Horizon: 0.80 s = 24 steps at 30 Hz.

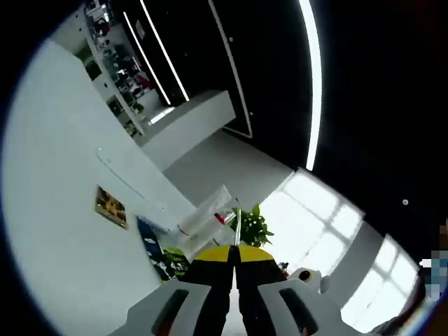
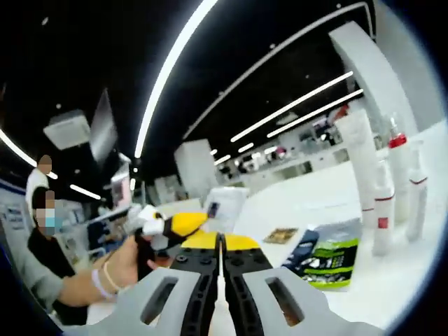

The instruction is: Arrange the skincare products in the storage area until every visible bottle or jar stands upright without overlapping.

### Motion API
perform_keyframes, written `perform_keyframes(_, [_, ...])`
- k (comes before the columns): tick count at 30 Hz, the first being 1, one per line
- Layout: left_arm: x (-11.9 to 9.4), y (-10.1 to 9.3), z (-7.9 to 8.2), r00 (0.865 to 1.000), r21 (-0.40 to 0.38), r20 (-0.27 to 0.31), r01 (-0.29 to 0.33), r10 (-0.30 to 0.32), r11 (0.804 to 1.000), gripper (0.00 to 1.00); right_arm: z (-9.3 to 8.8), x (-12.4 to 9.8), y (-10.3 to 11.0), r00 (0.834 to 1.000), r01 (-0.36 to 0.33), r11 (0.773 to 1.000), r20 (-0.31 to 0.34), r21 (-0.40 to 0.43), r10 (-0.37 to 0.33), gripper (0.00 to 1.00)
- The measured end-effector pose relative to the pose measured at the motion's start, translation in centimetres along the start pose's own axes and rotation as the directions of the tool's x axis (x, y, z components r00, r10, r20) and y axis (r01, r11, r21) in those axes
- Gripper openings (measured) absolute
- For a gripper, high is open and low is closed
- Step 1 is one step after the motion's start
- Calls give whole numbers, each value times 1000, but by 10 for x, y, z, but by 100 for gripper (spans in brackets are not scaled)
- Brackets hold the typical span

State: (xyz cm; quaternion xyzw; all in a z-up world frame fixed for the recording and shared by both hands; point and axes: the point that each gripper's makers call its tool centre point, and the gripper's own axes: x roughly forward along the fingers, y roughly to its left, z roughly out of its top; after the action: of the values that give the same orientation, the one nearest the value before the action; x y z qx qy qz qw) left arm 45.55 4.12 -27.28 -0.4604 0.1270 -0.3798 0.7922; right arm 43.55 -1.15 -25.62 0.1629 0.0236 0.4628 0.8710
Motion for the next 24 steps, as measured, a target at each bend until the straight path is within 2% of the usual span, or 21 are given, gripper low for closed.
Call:
perform_keyframes(3, [3,25,-10,993,-44,-32,-114,113,993,1,0,0,-5,1000,9,999,-6,35,-9,0])
perform_keyframes(5, [3,38,-13,984,-28,-40,-174,173,984,1,-1,-1,-6,1000,16,999,-7,37,-15,0])
perform_keyframes(7, [1,51,-16,964,-14,-61,-259,258,966,1,-3,-2,-9,999,32,999,-15,37,-31,0])
perform_keyframes(8, [1,55,-16,959,-7,-55,-279,278,960,1,-3,-2,-9,999,36,999,-15,39,-35,0])
perform_keyframes(15, [4,63,-22,946,-26,-61,-321,319,947,1,-2,-2,-9,999,32,998,-10,59,-32,0])
perform_keyframes(17, [5,67,-24,938,-16,-62,-342,340,940,1,-2,-3,-8,1000,30,998,-9,63,-29,0])
perform_keyframes(20, [-2,79,-24,915,42,-67,-396,398,917,2,-1,-3,-8,999,31,997,-7,63,-31,0])
perform_keyframes(21, [-21,105,7,911,146,-40,-401,410,905,2,-2,-3,-8,999,32,997,-9,64,-32,0])
perform_keyframes(22, [-32,114,17,903,141,-38,-419,428,897,2,-1,-4,-9,999,33,997,-8,66,-32,0])
perform_keyframes(23, [-26,112,15,912,137,-40,-400,409,906,3,-1,-4,-9,999,32,997,-5,69,-31,0])
perform_keyframes(24, [-25,111,13,913,133,-41,-398,406,908,3,-1,-4,-8,1000,30,997,-5,71,-30,0])
